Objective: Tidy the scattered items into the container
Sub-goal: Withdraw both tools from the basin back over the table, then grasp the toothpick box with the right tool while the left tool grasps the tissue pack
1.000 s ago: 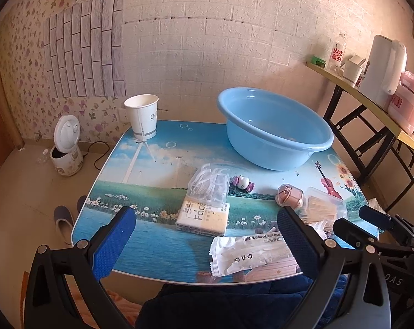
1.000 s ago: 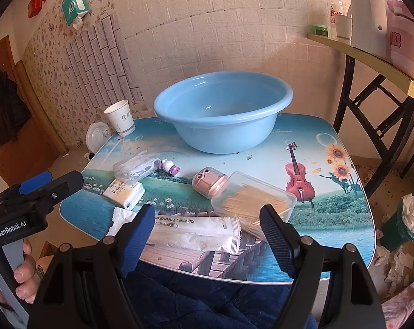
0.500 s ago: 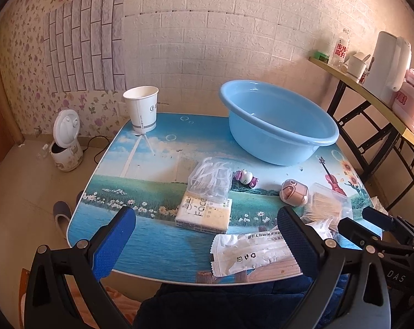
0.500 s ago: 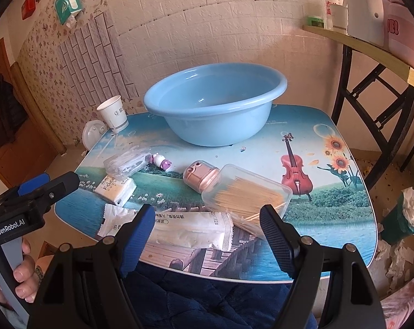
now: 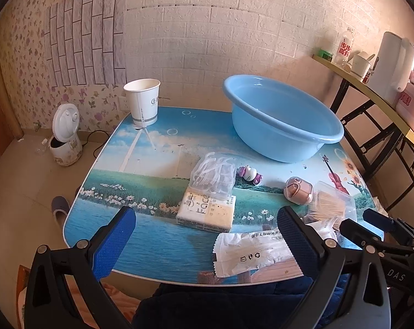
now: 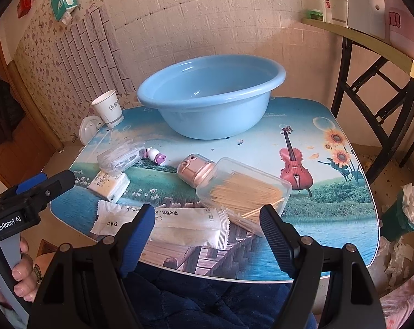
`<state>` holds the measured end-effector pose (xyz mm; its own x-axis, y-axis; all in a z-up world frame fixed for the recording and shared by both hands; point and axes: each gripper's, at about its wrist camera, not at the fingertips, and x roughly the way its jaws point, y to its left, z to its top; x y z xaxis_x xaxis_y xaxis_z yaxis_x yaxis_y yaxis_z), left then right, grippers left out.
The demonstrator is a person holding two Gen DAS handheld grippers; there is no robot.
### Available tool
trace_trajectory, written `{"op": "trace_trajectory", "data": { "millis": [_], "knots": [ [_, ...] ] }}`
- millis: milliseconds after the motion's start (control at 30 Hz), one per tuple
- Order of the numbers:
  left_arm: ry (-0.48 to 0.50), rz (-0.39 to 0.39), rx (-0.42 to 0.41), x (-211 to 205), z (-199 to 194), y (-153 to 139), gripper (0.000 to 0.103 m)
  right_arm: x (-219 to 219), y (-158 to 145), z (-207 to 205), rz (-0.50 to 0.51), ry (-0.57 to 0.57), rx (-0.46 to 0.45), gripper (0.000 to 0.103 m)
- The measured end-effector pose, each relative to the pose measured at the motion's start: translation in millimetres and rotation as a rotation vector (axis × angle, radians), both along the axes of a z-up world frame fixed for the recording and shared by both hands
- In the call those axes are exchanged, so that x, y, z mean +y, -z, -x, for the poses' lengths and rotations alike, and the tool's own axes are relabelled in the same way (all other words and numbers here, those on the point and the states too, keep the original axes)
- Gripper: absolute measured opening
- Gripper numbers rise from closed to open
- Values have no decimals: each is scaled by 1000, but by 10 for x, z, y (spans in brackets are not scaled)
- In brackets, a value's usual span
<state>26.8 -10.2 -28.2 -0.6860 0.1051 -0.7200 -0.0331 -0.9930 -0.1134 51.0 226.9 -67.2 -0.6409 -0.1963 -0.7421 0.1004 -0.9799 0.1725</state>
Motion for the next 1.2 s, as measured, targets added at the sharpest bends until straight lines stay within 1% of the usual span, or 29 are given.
{"op": "trace_trajectory", "data": {
  "millis": [433, 967, 1067, 1133, 1200],
  "knots": [
    [-13, -5, -14, -72, 33, 72, 103, 54, 37, 32, -7, 12, -9, 80],
    [-28, -3, -52, -145, 67, 253, 103, 190, 155, 83, -17, 64, -47, 80],
    [-26, 0, -60, -147, 89, 290, 103, 214, 170, 98, 7, 73, -50, 81],
    [-21, -1, -67, -144, 107, 314, 103, 230, 192, 112, 31, 76, -59, 100],
    [-18, 4, -72, -136, 127, 344, 103, 226, 200, 111, 37, 77, -57, 102]
  ]
}}
